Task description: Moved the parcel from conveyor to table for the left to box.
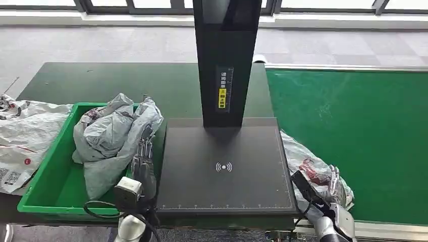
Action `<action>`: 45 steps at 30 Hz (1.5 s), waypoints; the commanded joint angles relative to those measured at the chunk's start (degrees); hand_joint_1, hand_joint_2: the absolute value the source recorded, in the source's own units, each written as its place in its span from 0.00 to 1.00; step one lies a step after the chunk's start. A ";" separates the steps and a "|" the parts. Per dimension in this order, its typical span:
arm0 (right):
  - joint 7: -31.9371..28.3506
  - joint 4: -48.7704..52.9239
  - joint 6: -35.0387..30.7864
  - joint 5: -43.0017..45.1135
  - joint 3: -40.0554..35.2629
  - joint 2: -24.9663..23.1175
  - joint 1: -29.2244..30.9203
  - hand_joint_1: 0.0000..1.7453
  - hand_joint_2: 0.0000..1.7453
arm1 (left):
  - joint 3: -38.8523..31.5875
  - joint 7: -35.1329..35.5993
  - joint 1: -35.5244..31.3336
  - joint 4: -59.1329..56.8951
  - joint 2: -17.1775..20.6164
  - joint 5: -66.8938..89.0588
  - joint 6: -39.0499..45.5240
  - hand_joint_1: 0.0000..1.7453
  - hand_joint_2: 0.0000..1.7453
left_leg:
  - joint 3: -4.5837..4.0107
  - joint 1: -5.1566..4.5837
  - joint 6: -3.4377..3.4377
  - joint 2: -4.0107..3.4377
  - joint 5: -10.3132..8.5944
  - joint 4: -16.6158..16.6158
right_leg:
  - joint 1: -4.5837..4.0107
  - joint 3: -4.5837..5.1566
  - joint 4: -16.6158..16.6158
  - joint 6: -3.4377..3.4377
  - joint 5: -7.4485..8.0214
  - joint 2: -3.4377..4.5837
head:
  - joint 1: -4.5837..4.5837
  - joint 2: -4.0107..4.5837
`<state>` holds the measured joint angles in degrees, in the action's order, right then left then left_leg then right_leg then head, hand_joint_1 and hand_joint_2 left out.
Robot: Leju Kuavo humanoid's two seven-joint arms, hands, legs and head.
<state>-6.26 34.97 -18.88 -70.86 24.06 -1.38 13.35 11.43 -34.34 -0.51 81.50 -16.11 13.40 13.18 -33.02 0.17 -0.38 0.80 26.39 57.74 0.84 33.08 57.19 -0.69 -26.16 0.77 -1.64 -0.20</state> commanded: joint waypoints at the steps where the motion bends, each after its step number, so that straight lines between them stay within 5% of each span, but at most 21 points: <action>1: 5.89 -1.70 5.35 -2.08 -1.93 3.17 -3.91 0.00 1.00 | 0.52 1.26 -2.05 -4.06 0.97 0.06 -1.64 0.00 0.00 | 0.12 0.02 0.00 0.21 -0.01 -0.13 | -0.03 -0.23 -0.17 0.03 -0.06 -0.33 | 0.00 0.00; 8: 6.94 -2.11 10.01 -4.93 -3.30 2.83 -6.11 0.00 1.00 | 0.05 1.62 -2.04 -4.22 1.56 0.44 -2.52 0.00 0.00 | 0.16 0.05 0.06 0.50 -0.03 -0.14 | -0.07 -0.40 -0.31 -0.03 -0.09 -0.66 | 0.00 0.00; 9: 6.94 -2.11 10.01 -4.93 -3.30 2.83 -6.11 1.00 1.00 | 0.05 1.62 -2.04 -4.22 1.56 0.44 -2.52 0.00 0.00 | 0.18 0.04 0.06 0.55 -0.01 -0.11 | -0.05 -0.41 -0.27 -0.08 -0.15 -0.67 | 0.00 0.00; 26: 6.21 7.46 9.40 -6.68 -3.01 -0.63 -9.42 1.00 1.00 | -0.11 1.52 -1.30 -3.00 1.40 0.76 -2.88 0.00 0.00 | 0.47 0.06 0.10 0.35 0.08 -0.14 | -0.09 -0.77 -0.40 -0.05 -0.15 -0.50 | 0.00 0.00; 34: 3.12 20.56 4.21 -3.79 -1.91 -3.60 -10.40 1.00 1.00 | -1.05 1.56 0.44 -0.60 1.03 1.34 -2.47 0.00 0.00 | 0.34 0.04 0.10 0.10 0.12 -0.06 | -0.06 -0.56 -0.25 -0.06 -0.13 -0.24 | 0.00 0.00; 37: -1.91 31.52 -2.81 0.93 -2.52 -6.10 -12.65 1.00 1.00 | -1.42 1.52 1.49 0.68 0.65 2.03 -1.79 0.00 0.00 | 0.21 0.04 0.09 0.03 0.14 -0.05 | -0.05 -0.36 -0.21 -0.04 -0.11 -0.15 | 0.00 0.00; 45: -7.72 52.47 -9.37 7.40 -8.81 -8.91 -19.76 1.00 1.00 | -1.52 1.09 2.45 1.26 0.57 2.53 -0.34 0.00 0.00 | -0.05 -0.01 0.09 0.30 0.12 -0.01 | 0.00 -0.14 -0.03 -0.01 -0.22 -0.40 | 0.00 0.00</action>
<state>-10.64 68.18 -23.16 -67.46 20.24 -6.55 -1.90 11.43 -33.02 1.33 83.10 -16.11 15.56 12.00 -33.07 0.20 -0.27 1.28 26.47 57.73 0.81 32.87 57.10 -0.75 -26.35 0.27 -1.64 -0.20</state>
